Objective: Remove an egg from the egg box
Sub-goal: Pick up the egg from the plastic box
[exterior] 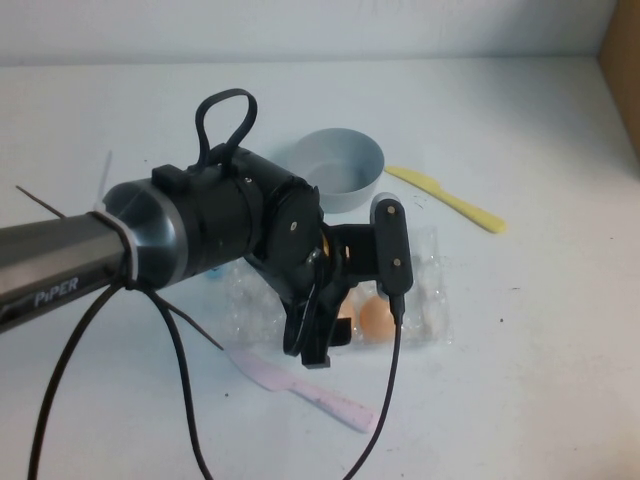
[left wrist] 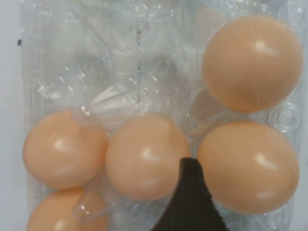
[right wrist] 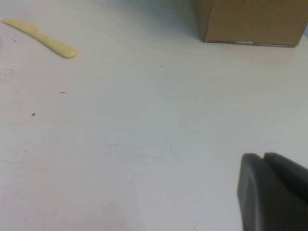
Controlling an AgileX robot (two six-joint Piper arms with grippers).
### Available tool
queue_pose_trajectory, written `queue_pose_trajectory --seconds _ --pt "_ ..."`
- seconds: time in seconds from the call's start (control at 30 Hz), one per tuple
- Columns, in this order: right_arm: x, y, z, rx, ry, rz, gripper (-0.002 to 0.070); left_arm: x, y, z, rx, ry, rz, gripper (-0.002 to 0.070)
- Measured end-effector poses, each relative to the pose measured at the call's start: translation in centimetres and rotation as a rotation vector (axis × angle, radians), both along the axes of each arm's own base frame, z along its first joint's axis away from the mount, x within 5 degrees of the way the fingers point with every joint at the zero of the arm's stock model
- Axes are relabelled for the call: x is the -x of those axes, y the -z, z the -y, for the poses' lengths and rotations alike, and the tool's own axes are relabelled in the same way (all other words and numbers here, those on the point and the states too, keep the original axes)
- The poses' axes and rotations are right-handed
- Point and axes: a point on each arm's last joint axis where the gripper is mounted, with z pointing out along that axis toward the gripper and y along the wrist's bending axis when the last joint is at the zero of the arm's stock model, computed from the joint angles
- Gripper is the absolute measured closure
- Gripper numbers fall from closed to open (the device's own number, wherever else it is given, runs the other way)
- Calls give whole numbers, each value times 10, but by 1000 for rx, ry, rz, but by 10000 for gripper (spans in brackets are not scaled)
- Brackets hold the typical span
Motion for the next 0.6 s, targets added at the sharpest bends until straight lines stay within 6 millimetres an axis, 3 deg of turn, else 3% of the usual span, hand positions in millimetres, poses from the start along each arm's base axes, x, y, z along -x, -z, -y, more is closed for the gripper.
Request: queue_pose_trajectory --seconds 0.6 --pt "0 0 0 0 0 0 694 -1 11 3 0 -11 -35 209"
